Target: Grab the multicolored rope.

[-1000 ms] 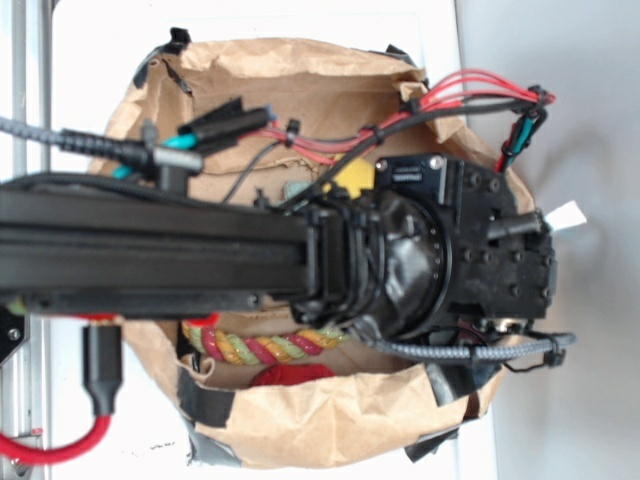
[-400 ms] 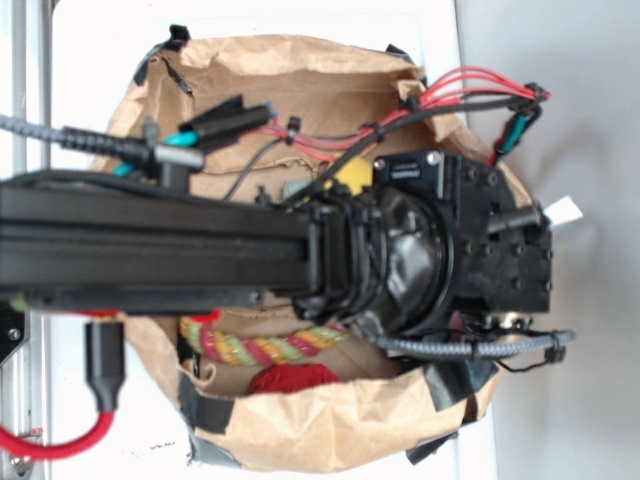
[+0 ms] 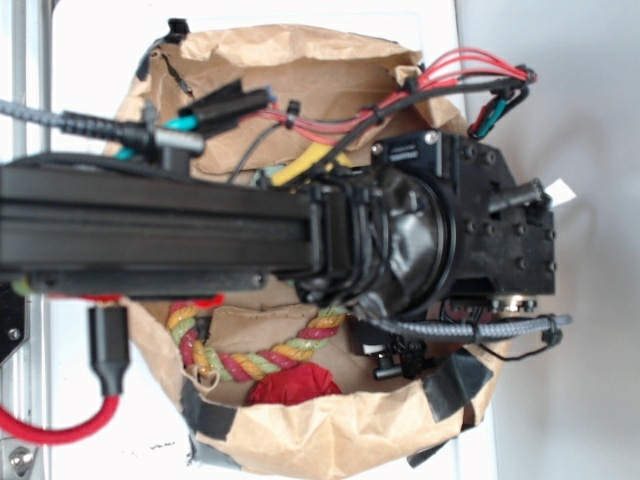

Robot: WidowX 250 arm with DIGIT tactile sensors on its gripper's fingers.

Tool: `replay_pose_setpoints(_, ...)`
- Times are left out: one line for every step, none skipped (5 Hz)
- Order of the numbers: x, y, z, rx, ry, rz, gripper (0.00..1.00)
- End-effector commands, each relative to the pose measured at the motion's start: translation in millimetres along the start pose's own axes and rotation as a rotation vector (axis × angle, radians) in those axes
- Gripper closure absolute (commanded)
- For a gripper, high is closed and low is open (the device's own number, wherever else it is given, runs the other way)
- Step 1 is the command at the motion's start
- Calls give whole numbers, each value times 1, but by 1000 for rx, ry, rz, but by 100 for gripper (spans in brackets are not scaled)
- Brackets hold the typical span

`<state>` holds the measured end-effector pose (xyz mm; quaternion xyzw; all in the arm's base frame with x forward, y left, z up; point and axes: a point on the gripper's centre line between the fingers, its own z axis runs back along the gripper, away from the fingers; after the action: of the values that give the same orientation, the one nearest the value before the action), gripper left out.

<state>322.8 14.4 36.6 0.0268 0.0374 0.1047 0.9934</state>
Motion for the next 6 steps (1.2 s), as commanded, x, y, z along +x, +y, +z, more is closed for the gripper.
replay_pose_setpoints(9,-6,29,22,-86,115,0)
replay_pose_setpoints(1,-13,24,57,-68,111,0)
replay_pose_setpoints(-7,-21,17,57,-95,76,13)
replay_pose_setpoints(-4,-19,19,65,-135,97,100)
replay_pose_setpoints(-2,-17,21,75,-158,115,100)
replay_pose_setpoints(0,-17,21,75,-168,123,100)
